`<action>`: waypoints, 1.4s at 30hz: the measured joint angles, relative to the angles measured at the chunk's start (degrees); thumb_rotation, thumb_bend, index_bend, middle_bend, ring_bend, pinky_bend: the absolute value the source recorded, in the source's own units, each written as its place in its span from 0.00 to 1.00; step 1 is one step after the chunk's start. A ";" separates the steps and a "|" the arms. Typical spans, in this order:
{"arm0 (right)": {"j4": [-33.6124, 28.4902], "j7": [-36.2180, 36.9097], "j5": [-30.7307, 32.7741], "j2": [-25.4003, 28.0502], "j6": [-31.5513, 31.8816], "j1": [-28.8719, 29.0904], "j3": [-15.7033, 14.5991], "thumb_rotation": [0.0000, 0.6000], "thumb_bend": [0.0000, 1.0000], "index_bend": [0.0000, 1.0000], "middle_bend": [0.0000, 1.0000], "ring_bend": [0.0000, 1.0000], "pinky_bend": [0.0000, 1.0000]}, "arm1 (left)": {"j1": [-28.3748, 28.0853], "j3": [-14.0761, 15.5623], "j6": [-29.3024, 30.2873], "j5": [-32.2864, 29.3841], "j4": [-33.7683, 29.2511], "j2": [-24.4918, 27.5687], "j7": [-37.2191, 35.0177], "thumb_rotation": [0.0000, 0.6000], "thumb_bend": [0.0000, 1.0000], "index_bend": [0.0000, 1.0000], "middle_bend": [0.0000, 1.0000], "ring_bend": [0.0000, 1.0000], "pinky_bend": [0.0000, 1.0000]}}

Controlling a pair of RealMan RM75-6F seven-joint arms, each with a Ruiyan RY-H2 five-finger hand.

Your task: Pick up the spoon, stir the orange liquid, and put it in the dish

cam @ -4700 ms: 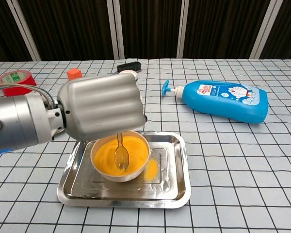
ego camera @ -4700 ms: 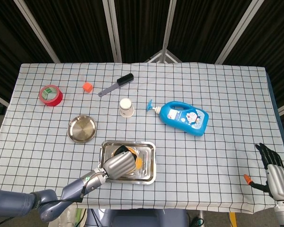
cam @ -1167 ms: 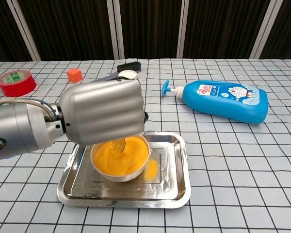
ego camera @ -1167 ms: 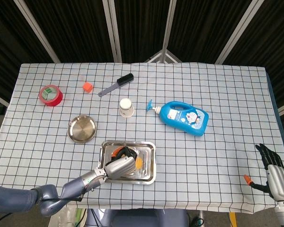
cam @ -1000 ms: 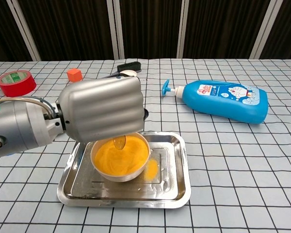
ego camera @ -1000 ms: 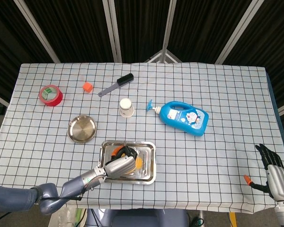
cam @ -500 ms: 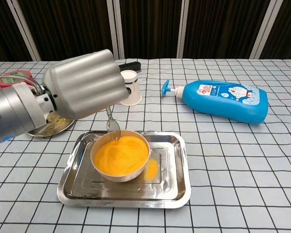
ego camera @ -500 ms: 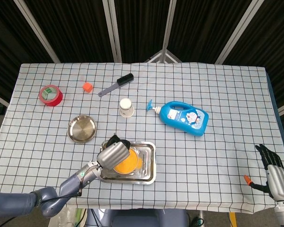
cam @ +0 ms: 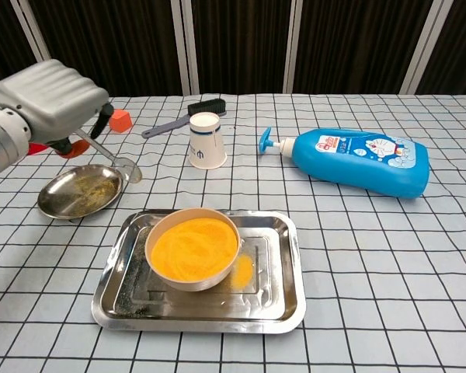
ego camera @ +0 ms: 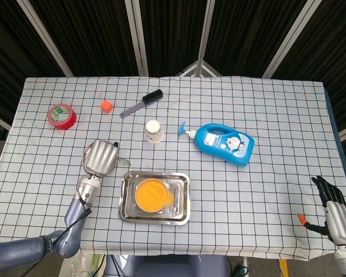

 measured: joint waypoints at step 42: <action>-0.46 0.30 0.33 0.20 -0.05 -0.15 0.05 1.00 0.31 0.00 0.00 0.00 0.00 | 3.87 1.27 -2.46 -8.74 11.97 0.51 -19.86 1.00 0.36 0.48 1.00 1.00 1.00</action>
